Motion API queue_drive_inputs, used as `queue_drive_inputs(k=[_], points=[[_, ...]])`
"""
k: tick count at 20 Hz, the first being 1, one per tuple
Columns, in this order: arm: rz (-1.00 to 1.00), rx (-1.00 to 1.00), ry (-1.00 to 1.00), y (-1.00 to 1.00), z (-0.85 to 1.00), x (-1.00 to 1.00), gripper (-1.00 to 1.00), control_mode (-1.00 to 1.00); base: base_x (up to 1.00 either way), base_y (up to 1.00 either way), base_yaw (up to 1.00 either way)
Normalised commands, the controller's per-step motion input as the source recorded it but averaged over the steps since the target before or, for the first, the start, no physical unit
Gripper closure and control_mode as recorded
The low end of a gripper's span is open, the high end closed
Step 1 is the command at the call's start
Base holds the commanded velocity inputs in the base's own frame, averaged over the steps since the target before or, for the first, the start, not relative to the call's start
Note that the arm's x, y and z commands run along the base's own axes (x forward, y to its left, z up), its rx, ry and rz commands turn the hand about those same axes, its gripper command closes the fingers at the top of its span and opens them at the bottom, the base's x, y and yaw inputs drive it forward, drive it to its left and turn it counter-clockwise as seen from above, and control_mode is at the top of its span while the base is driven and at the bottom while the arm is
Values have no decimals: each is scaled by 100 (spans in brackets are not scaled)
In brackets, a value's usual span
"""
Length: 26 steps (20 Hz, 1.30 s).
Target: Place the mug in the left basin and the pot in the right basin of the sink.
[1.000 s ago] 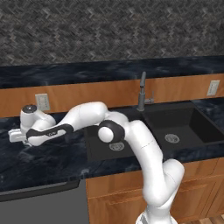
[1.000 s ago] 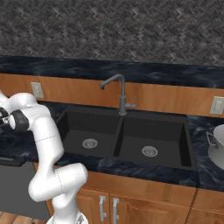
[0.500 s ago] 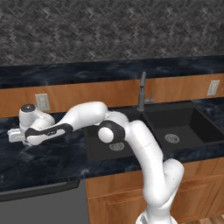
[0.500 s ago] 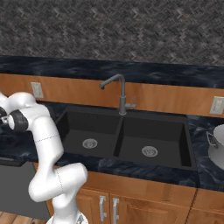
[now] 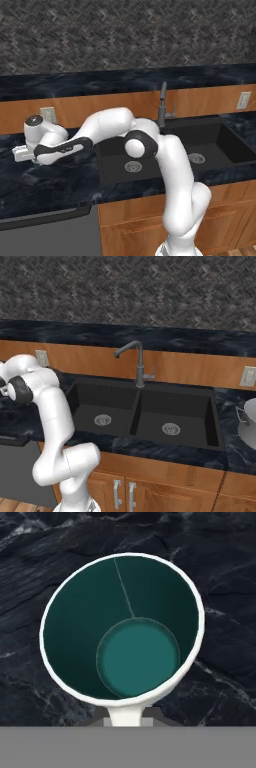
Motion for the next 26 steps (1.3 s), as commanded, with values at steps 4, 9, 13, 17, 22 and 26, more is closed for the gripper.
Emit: queue_drive_inputs(k=[4, 9, 13, 17, 22, 26], points=[[-4, 0, -5, -57, 16, -21, 100, -100, 0, 0, 0], [-8, 0, 0, -57, 5, 0, 100, -100, 0, 0, 0], [-7, 0, 0, -47, 20, 0, 100, -100, 0, 0, 0], [-3, 0, -1, -30, 49, -1, 100, -100, 0, 0, 0], [0, 0, 0, -26, 60, -2, 100, -100, 0, 0, 0], [0, -1, 0, -35, 42, 0, 100, -100, 0, 0, 0]])
